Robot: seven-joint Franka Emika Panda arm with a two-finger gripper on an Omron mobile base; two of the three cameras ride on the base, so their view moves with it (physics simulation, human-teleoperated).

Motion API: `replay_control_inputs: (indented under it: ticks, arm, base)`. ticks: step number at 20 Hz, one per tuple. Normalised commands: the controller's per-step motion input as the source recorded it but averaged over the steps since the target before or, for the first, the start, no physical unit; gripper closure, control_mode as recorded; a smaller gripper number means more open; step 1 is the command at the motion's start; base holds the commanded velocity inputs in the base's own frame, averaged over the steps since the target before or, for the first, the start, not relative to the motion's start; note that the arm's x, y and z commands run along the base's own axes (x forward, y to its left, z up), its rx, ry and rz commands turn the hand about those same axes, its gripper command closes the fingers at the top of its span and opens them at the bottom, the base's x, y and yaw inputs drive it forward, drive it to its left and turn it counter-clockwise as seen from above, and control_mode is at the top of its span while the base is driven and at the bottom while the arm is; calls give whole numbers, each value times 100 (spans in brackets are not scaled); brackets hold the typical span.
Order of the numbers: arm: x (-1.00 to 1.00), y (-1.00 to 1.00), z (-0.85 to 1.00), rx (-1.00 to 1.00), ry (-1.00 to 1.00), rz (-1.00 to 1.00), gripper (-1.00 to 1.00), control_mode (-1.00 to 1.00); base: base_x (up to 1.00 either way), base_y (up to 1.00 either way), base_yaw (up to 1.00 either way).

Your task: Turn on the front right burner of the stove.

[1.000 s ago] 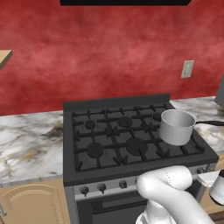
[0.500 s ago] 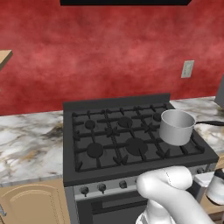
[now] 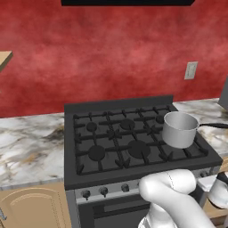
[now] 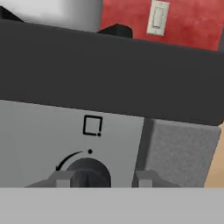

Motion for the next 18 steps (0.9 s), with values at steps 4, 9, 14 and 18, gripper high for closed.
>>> replay_control_inputs:
  ticks: [4,9,14,18]
  arm:
    - [1,8,-38,-60,20,4,100,-100]
    - [3,2,-53,-67,22,-2,100,-100]
    - [8,0,-56,-72,22,0,100,-100]
    - [3,0,-60,-76,16,0,100,-100]
  base:
    - [0,0,0]
    - [0,0,0]
    - [0,0,0]
    - [0,0,0]
